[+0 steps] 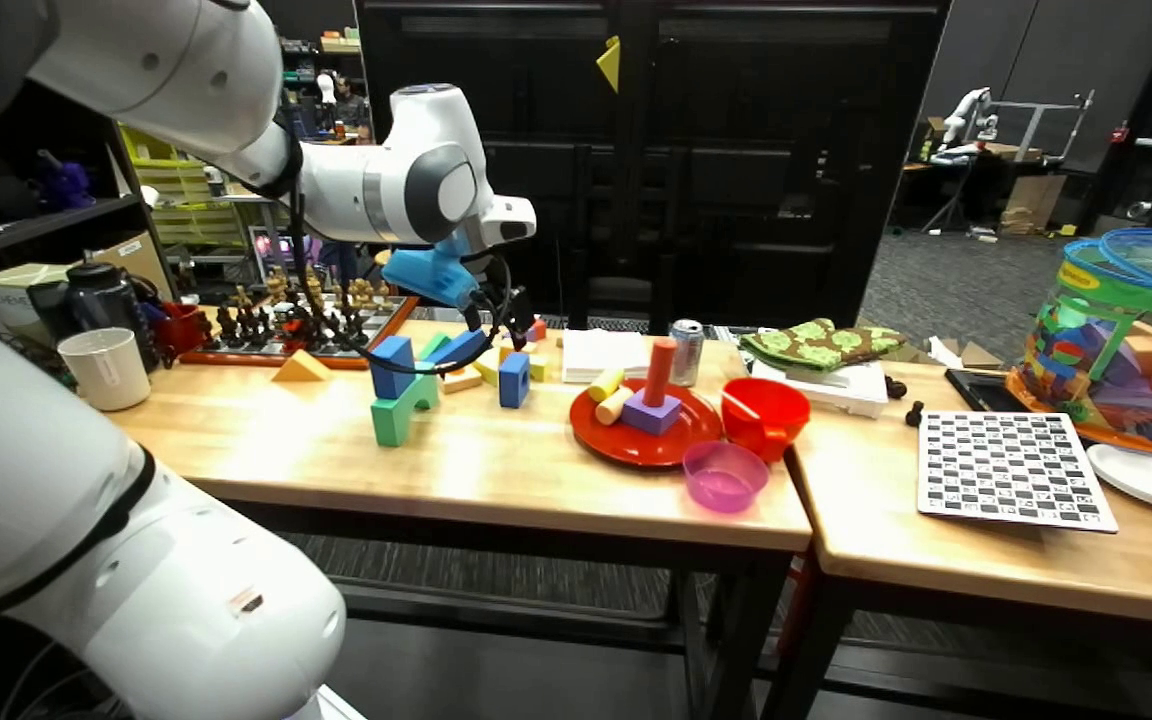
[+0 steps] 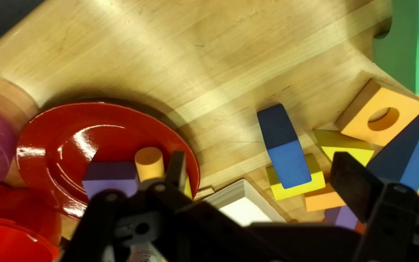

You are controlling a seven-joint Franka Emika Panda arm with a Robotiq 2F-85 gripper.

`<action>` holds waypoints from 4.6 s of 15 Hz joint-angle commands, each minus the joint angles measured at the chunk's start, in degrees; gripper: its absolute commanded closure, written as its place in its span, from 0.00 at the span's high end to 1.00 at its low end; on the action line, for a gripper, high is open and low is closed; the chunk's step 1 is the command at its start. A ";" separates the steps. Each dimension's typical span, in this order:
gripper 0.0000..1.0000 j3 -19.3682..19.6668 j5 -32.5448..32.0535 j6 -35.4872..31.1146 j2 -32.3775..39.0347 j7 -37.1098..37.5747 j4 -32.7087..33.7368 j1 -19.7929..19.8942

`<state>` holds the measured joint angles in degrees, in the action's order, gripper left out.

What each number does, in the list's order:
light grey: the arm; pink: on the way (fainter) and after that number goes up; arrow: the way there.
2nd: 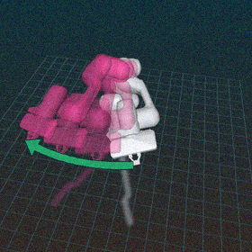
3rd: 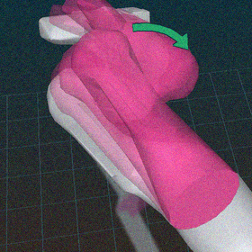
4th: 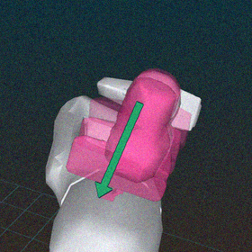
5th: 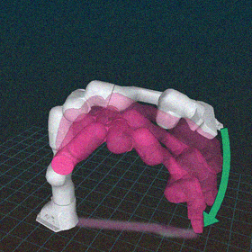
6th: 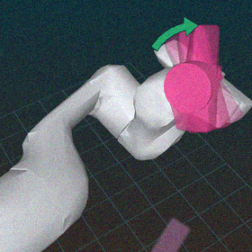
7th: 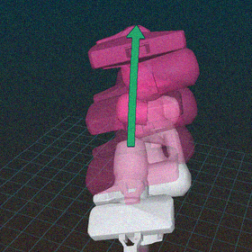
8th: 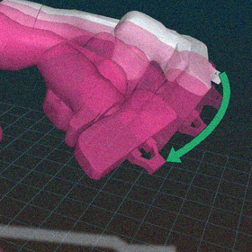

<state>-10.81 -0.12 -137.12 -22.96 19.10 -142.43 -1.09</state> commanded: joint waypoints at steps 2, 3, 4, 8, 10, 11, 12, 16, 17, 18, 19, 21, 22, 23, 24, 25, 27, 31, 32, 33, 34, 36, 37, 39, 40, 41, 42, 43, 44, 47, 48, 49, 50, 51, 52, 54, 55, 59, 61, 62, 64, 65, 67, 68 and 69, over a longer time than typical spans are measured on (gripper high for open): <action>1.00 -1.36 -5.39 2.31 5.17 0.44 4.17 0.18; 1.00 -1.72 -7.26 3.57 6.26 0.22 5.37 0.08; 1.00 -1.76 -8.49 4.36 7.28 -0.29 6.34 -0.23; 1.00 -0.94 -9.46 5.56 8.08 -0.33 6.64 -1.46; 1.00 -0.96 -10.00 7.11 9.10 -0.33 7.80 -1.79; 1.00 -0.96 -10.02 7.28 9.32 -0.34 8.02 -1.84; 1.00 -0.96 -10.02 7.34 9.37 -0.34 8.09 -1.84; 1.00 -0.53 -10.95 5.34 10.25 -5.17 8.30 -2.46; 1.00 -0.38 -11.22 4.57 10.82 -6.11 8.69 -2.39; 1.00 0.12 -10.35 3.80 11.44 -8.12 9.05 -2.61; 1.00 0.56 -9.41 3.31 12.37 -9.55 9.71 -2.67; 1.00 1.37 -8.11 2.42 14.34 -11.91 11.02 -2.77; 1.00 1.80 -7.51 1.87 15.60 -13.39 11.99 -2.88; 1.00 2.19 -6.78 1.57 17.12 -14.92 13.29 -3.07; 1.00 2.36 -6.70 1.66 18.21 -15.56 14.32 -3.07; 1.00 2.46 -5.93 1.95 19.43 -16.70 15.59 -3.36; 1.00 2.34 -5.76 2.84 21.60 -17.54 18.06 -3.75; 1.00 2.01 -4.36 4.86 25.58 -19.19 22.32 -4.87; 1.00 1.99 -3.90 5.50 26.51 -19.76 23.20 -5.10; 1.00 1.95 -3.25 6.20 27.71 -20.55 24.17 -5.33; 1.00 1.99 -3.11 6.81 28.55 -20.87 24.89 -5.47; 1.00 2.09 -3.55 8.16 30.58 -20.71 26.39 -5.76; 1.00 2.22 -3.94 8.82 31.58 -20.70 27.08 -5.77; 1.00 2.32 -3.61 9.91 33.20 -21.18 28.32 -5.68; 1.00 2.34 -3.22 10.47 33.95 -21.83 29.00 -5.54; 1.00 2.36 -2.97 11.07 34.79 -22.23 29.77 -5.47; 1.00 2.43 -2.90 11.73 35.44 -22.61 30.46 -5.40; 1.00 2.53 -2.93 12.59 36.02 -23.10 31.16 -5.32; 1.00 2.59 -2.98 13.24 36.58 -23.31 31.85 -5.32; 1.00 2.71 -2.95 15.06 37.96 -24.05 33.68 -5.25; 1.00 2.74 -2.96 15.60 38.32 -24.18 34.19 -5.26; 1.00 2.73 -2.89 16.10 38.65 -24.36 34.73 -5.24; 1.00 2.70 -2.79 16.55 38.93 -24.64 35.18 -5.21; 1.00 2.65 -2.64 16.89 39.21 -24.89 35.57 -5.19; 1.00 2.66 -2.54 16.99 39.60 -25.07 35.93 -5.19; 1.00 2.64 -2.43 17.07 40.11 -25.14 36.51 -5.28; 1.00 2.65 -2.45 17.21 40.42 -25.22 36.87 -5.31; 0.73 2.62 -2.49 17.87 41.29 -25.64 38.00 -5.38; 0.62 2.61 -2.45 18.11 41.60 -25.81 38.56 -5.35; 0.53 2.63 -2.43 18.25 41.75 -25.85 38.81 -5.34; 0.36 2.64 -2.33 18.62 41.93 -25.82 39.30 -5.31; 0.29 2.64 -2.27 18.78 41.97 -25.82 39.46 -5.28; 0.15 2.65 -2.19 18.94 42.08 -25.85 39.74 -5.24; 0.15 2.66 -2.16 18.98 42.02 -25.82 39.73 -5.24; 0.15 2.63 -2.10 19.01 41.97 -25.83 39.72 -5.25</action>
<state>-8.45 -3.38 -119.87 18.87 -5.37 -103.95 -6.16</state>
